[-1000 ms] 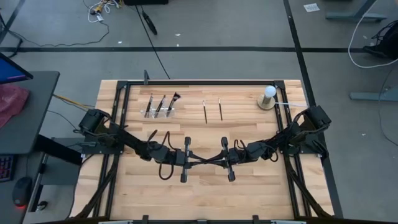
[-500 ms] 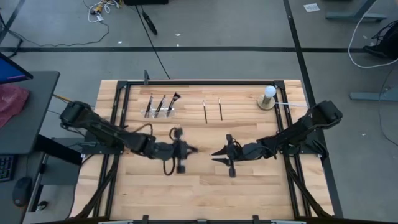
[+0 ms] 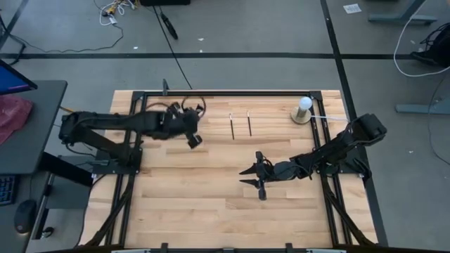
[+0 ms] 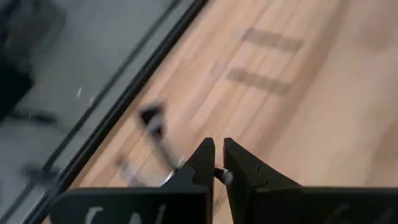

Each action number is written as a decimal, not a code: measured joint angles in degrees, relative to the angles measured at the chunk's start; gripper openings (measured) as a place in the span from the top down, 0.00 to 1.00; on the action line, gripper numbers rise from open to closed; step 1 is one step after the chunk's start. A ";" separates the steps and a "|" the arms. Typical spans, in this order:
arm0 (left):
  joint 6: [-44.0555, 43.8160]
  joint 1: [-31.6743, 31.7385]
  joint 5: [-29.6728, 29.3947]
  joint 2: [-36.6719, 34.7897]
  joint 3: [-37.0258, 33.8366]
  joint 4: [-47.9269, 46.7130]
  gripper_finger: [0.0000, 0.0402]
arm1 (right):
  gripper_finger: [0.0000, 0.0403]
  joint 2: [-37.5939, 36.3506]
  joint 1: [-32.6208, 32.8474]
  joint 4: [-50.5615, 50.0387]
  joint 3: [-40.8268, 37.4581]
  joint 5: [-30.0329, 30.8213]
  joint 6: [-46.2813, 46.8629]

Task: Put items in baskets/containers
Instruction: Put the eyeshadow brush into the transparent organizer, then put the liner brush into the transparent organizer

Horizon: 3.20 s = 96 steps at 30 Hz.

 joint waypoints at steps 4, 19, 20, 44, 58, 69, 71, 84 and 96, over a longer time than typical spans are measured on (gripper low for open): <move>0.73 6.84 2.56 -0.17 -0.82 -2.27 0.95 | 0.68 0.65 0.00 2.14 -0.01 0.02 -0.57; 6.50 19.61 10.79 0.13 -8.03 4.86 0.95 | 0.68 1.18 0.00 2.49 0.02 0.43 -0.59; 6.84 20.06 10.82 0.13 -8.24 4.98 0.95 | 0.68 1.18 0.00 2.51 0.02 0.43 -0.58; 9.18 21.96 18.94 8.95 -8.24 5.97 0.94 | 0.68 1.18 0.00 3.11 0.02 0.43 -0.67; 8.80 23.41 13.18 9.05 -7.18 7.91 0.63 | 0.68 1.18 -0.15 3.35 0.02 0.43 -0.67; 9.15 19.66 9.98 8.64 4.02 3.63 0.58 | 0.68 1.18 -0.15 2.71 0.02 0.45 -0.65; 9.19 16.99 9.41 8.46 5.12 2.98 0.58 | 0.68 1.18 -0.15 1.23 0.02 0.44 -0.13; -1.09 -9.24 -1.30 8.24 -12.19 24.10 0.58 | 0.68 1.18 0.24 -17.32 0.04 9.28 14.53; 3.62 -22.23 -3.16 8.29 -30.14 61.68 0.58 | 0.66 1.18 -15.34 -20.81 0.04 13.11 22.92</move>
